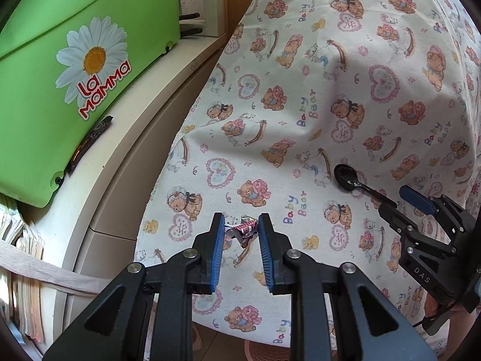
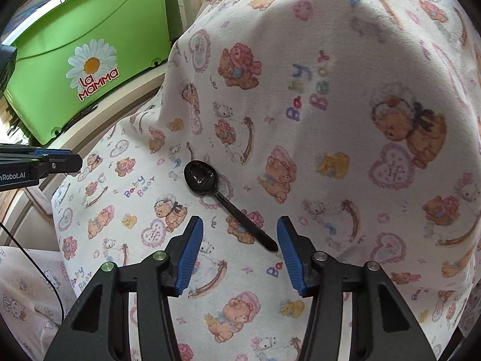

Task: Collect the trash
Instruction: 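Grasp the black plastic spoon by its handle with the right tool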

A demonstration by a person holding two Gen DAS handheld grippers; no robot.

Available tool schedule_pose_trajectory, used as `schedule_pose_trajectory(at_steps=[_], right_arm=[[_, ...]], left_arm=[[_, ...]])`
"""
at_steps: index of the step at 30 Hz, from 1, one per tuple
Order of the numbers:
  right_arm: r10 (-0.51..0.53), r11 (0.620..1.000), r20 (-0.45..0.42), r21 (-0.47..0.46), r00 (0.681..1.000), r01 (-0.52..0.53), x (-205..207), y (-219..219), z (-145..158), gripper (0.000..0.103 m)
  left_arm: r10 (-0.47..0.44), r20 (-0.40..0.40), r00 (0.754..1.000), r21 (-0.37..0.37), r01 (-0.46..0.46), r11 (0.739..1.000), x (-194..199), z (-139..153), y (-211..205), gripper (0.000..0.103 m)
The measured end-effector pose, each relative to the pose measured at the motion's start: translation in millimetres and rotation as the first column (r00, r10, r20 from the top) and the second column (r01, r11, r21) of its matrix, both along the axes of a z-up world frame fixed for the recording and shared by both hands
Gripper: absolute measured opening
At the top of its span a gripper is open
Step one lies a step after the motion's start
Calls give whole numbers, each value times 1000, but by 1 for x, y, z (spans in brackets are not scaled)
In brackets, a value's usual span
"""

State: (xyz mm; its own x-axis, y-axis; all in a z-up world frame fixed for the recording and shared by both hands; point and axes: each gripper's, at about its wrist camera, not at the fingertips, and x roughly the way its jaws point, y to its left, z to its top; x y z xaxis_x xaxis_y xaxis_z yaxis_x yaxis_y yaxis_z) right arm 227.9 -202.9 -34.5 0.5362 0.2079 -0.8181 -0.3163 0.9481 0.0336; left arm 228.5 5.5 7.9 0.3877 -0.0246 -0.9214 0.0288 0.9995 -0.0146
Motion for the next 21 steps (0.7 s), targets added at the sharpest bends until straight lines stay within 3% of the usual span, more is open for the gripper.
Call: schedule_pose_trajectory(at_steps=[5, 11, 14, 15, 21], right_arm=[[8, 1000, -17, -30, 1000, -9, 9, 0, -13, 38], [28, 997, -16, -75, 999, -29, 14, 5, -17, 36], [30, 995, -19, -94, 999, -31, 14, 8, -17, 30], [30, 996, -28, -88, 999, -32, 15, 8, -17, 23], [51, 998, -60, -34, 997, -53, 10, 8, -13, 11]], left_arm=[[-17, 2, 1000, -14, 17, 1000, -1, 2, -4, 22], [-19, -8, 1000, -27, 18, 999, 1, -1, -7, 22], [-15, -14, 1000, -35, 14, 999, 2, -3, -6, 22], [-13, -13, 1000, -33, 12, 999, 2, -3, -6, 22], [6, -3, 1000, -35, -6, 999, -1, -3, 1, 22]])
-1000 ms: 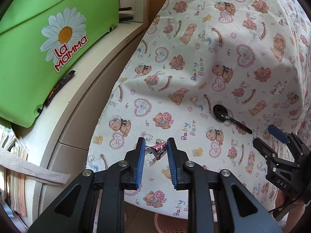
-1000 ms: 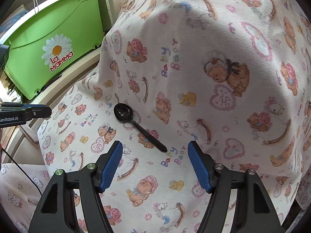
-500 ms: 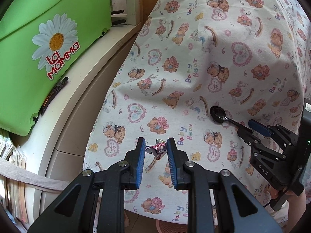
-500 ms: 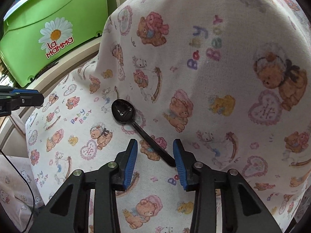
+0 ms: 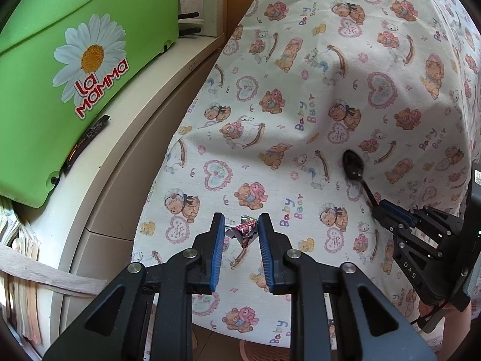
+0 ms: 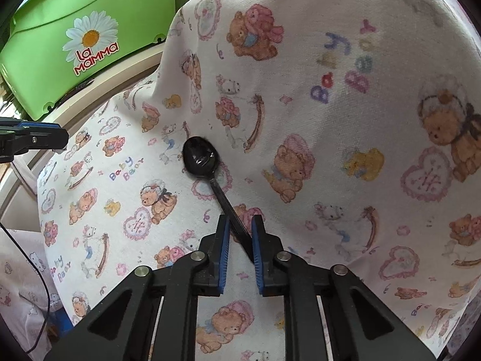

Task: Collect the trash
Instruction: 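Grasp the black plastic spoon by its handle with the right tool, then carry wrapper and spoon over the wastebasket and open both tools to drop them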

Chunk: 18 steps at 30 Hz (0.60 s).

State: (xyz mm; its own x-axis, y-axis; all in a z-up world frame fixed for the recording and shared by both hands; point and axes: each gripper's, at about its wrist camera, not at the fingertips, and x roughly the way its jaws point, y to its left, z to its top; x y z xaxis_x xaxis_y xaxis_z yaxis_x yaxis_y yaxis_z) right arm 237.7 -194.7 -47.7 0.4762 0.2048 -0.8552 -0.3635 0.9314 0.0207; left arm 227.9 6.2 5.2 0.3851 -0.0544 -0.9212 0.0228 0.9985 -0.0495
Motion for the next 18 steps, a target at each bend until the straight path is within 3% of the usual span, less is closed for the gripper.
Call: schedule_pose_trajectory(at_steps=[7, 18], right_arm=[[-30, 997, -27, 74, 999, 32, -21, 3, 12, 7], [-87, 993, 68, 91, 994, 81, -65, 12, 43, 7]], left_arm=[[20, 12, 1000, -9, -20, 1000, -6, 2, 7, 22], [0, 72, 997, 11, -1, 1000, -27, 10, 2, 22]])
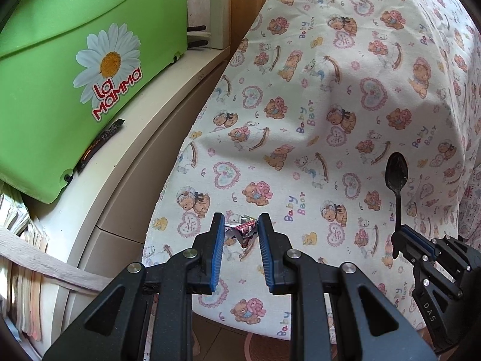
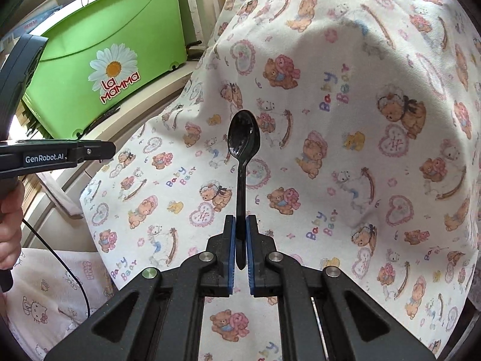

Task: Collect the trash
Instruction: 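Carry wrapper and spoon over the wastebasket and open both tools to drop them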

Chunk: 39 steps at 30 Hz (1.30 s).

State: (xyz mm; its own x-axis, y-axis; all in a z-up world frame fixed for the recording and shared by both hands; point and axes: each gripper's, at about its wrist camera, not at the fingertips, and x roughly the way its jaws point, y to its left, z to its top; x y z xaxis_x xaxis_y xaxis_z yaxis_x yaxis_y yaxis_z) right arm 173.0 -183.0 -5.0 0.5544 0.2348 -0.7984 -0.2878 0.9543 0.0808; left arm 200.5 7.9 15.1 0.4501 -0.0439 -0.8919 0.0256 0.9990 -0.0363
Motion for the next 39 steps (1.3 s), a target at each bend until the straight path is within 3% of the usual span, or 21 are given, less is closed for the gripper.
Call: schedule_pose_trajectory(at_steps=[3, 12, 21, 25, 29, 33, 39], right_arm=[[9, 1000, 31, -29, 999, -8, -10, 6, 12, 7], [0, 1000, 114, -5, 993, 0, -55, 11, 50, 7], [-69, 996, 201, 66, 977, 57, -117, 9, 84, 7], [-62, 998, 266, 15, 962, 61, -166, 23, 82, 7], [-52, 998, 212, 45, 976, 44, -200, 29, 69, 7], [-43, 999, 195, -17, 980, 47, -226, 36, 52, 7], [18, 1000, 6, 10, 1000, -18, -229, 40, 2, 7]], left_arm=[[-26, 10, 1000, -18, 26, 1000, -9, 8, -5, 21], [-41, 91, 995, 70, 34, 997, -64, 39, -21, 21], [-66, 138, 988, 9, 65, 998, -136, 62, -27, 22], [-65, 155, 986, -9, 68, 998, -161, 56, -32, 21], [-70, 134, 988, -28, 74, 997, -170, 39, -36, 21], [-85, 91, 992, -1, 85, 996, -172, 15, -39, 21], [-108, -46, 993, -32, 107, 994, -169, -26, -41, 21]])
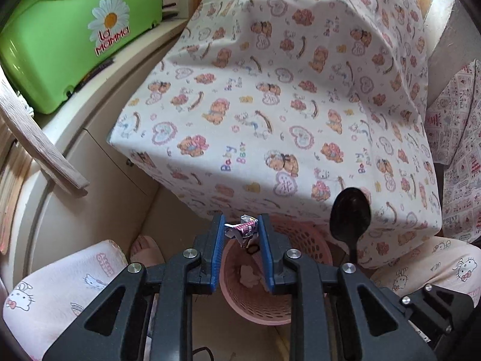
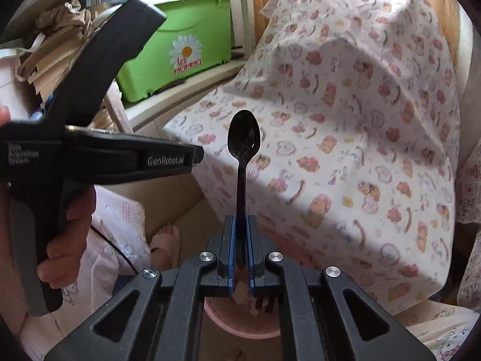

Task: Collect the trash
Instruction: 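Carry wrapper and spoon over the wastebasket and open both tools to drop them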

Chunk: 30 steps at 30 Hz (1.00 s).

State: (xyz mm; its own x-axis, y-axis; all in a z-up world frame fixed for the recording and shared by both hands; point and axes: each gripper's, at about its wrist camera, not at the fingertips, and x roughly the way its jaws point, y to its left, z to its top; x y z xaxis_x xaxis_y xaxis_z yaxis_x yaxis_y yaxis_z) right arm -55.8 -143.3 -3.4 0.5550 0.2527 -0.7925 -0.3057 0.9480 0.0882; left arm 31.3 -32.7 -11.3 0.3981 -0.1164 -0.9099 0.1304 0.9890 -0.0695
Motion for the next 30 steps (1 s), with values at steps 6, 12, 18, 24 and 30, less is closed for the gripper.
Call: schedule_pose_trajectory(at_steps=[6, 12, 18, 24, 30], right_arm=[[28, 999, -168, 49, 985, -20, 9, 1, -41, 7], [78, 997, -252, 37, 965, -71, 14, 14, -66, 7], [39, 999, -375, 22, 926, -33, 23, 18, -106, 7], [-71, 996, -443, -86, 894, 36, 37, 10, -152, 7], [-149, 985, -483, -150, 863, 86, 45, -5, -194, 7]], left_arm=[[-31, -107, 994, 35, 35, 999, -1, -34, -10, 21], [-26, -204, 979, 22, 31, 999, 5, -65, -8, 21], [26, -292, 956, -11, -31, 999, 20, -98, 13, 22], [0, -372, 928, 15, 6, 1000, 27, -136, 12, 22], [-1, -451, 893, 47, 25, 999, 23, -176, 6, 22]])
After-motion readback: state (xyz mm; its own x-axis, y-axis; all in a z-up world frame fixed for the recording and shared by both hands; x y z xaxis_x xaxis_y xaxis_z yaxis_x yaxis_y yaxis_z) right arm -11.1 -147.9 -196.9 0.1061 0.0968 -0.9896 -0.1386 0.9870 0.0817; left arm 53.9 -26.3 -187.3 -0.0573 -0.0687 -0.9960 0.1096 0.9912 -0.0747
